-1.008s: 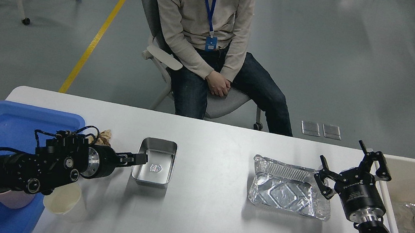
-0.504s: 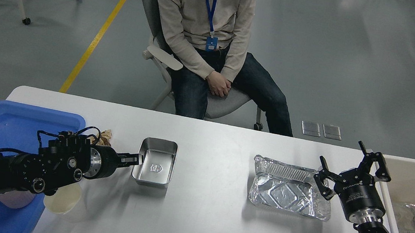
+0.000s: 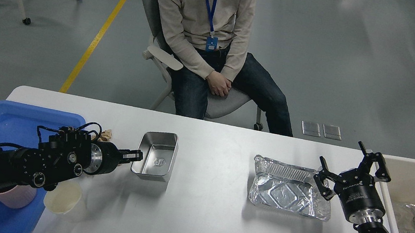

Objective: Tidy desktop
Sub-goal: 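Grasp the steel box rim with the left gripper and lift, then carry the steel box onto the blue tray and release it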

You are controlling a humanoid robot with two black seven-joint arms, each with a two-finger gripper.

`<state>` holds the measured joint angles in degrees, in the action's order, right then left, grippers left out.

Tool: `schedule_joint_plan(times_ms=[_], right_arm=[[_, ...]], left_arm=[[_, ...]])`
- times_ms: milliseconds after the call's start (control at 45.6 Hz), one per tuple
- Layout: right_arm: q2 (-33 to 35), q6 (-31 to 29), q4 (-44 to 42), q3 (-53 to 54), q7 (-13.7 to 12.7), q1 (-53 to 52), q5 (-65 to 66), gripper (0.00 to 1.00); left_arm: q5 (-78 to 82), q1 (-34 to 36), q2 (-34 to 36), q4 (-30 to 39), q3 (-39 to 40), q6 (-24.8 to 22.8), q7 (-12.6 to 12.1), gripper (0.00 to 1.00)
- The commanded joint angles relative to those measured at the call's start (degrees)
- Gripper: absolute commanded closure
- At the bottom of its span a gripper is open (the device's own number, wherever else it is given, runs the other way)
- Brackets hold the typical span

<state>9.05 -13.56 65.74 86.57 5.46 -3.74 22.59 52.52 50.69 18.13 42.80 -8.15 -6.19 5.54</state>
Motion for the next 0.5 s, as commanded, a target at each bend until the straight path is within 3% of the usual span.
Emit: schedule_joint_plan(times_ms=[0,153,482], right_arm=[[0.1,0.0,-0.1,0.0,0.0,0.0,0.0,0.00],[0.1,0.0,0.0,0.0,0.0,0.0,0.0,0.00],[0.0,0.0,0.0,-0.1,0.0,0.6,0.0,0.00]], left_arm=[[-0.1,1.1,0.5,0.7,-0.1,-0.2,0.0,0.99],[0.1,1.8,4.0,1.8,0.0,-0.3,0.9,0.99],[0.1,6.2,17.5,12.9,-0.6,-0.8,0.9,0.99]])
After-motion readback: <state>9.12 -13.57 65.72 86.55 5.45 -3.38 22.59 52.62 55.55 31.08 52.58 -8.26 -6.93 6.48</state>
